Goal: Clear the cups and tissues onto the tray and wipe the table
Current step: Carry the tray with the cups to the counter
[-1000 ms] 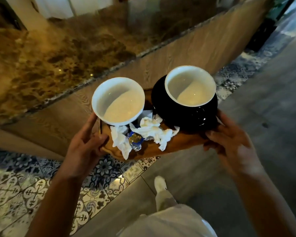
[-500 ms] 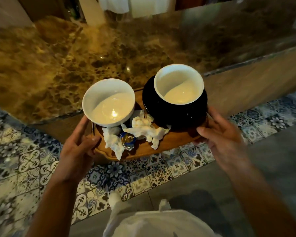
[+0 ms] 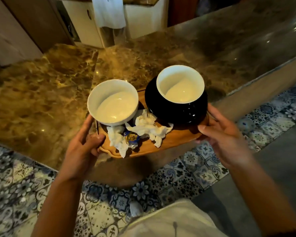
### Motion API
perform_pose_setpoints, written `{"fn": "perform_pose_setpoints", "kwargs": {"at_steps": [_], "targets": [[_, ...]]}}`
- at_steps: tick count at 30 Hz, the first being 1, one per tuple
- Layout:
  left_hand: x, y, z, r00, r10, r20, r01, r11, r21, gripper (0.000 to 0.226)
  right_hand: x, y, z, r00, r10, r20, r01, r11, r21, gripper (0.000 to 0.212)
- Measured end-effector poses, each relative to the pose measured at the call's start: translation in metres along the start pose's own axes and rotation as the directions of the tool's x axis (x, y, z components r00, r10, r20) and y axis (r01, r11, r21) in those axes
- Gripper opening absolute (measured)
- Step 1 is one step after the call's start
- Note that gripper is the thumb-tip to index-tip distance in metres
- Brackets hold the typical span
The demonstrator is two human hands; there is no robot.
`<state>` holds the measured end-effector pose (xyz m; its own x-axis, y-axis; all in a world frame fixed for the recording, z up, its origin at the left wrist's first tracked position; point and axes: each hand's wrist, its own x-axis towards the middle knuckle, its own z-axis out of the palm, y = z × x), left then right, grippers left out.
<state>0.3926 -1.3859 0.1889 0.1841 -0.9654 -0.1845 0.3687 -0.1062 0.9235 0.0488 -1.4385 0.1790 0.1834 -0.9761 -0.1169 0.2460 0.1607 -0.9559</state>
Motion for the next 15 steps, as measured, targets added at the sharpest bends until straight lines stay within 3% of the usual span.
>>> {"fn": "perform_pose_setpoints", "kwargs": {"at_steps": [6,11,15], "targets": [[0.052,0.032,-0.037,0.999,-0.026,0.04,0.025,0.999,0.03,0.056,0.047,0.006,0.048,0.999,-0.015,-0.033,0.014,1.0,-0.02,0.081],[0.102,0.035,-0.05,0.997,-0.014,0.082,0.011,0.999,0.04,0.082,0.102,0.008,0.063,1.0,0.002,0.002,-0.002,1.0,-0.024,0.085],[0.144,0.034,-0.065,0.998,-0.052,0.039,0.05,0.997,0.055,0.071,0.147,0.01,0.071,1.0,0.02,0.006,-0.02,0.999,-0.03,0.086]]}}
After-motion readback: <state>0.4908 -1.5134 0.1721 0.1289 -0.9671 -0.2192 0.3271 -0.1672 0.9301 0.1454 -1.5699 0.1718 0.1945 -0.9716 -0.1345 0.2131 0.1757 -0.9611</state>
